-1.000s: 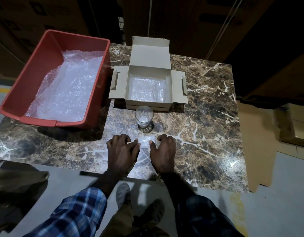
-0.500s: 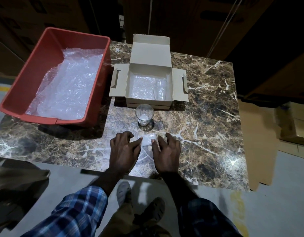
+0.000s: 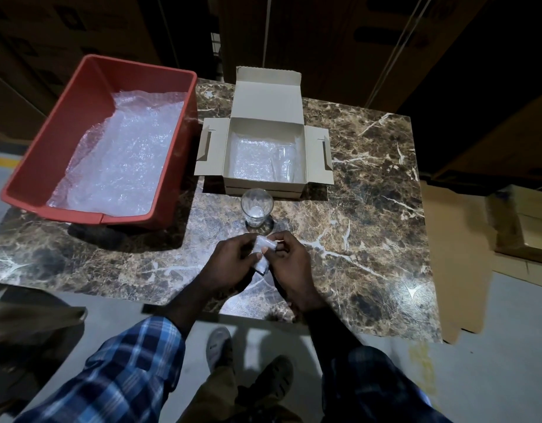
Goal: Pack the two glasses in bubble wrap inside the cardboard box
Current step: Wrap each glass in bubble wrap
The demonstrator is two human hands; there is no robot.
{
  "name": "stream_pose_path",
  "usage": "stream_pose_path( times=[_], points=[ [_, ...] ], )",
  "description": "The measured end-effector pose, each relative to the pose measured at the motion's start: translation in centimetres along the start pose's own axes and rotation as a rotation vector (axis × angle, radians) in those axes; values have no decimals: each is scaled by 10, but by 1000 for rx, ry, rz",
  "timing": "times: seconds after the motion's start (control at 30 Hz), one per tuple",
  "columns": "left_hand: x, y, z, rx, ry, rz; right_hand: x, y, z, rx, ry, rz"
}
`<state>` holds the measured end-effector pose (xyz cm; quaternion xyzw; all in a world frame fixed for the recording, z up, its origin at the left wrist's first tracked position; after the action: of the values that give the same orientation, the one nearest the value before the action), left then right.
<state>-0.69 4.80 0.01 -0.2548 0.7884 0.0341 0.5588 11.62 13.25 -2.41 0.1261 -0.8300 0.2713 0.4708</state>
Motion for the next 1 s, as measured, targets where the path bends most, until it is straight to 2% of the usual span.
stream_pose_path(
  times=[0.07, 0.17, 0.27, 0.47, 0.7, 0.87, 0.93, 1.0],
  points=[
    [9, 3, 2, -1, -135, -80, -5, 1, 2, 28, 88, 43],
    [25, 2, 0, -111, -326, -191, -11, -4, 6, 84, 235, 126],
    [29, -4, 1, -170, -437, -219, -15, -9, 6, 114, 299, 167],
    [26, -12, 10, -114, -801, -329, -13, -13, 0, 119, 390, 193],
    [29, -11, 16, -97, -866, -453, -11, -6, -5, 67, 313, 196],
    [28, -12, 10, -170, -866, -412, 6, -14, -1, 129, 261, 159],
    [24, -9, 6, -172, -885, -361, 16, -16, -5, 116, 243, 164],
    [14, -5, -4, -148, -797, -283, 31, -16, -13, 95, 202, 142]
  ],
)
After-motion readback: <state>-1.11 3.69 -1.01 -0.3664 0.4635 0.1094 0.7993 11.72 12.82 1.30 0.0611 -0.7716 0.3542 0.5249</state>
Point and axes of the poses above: each hand's wrist, its own y-axis towards the middle knuckle, its own z-axis out of the palm, x = y × z, the point moved 7 cm from there along y, towards the middle knuckle, and after that the axes turned 7 degrees about -y, right-handed, at the moved point
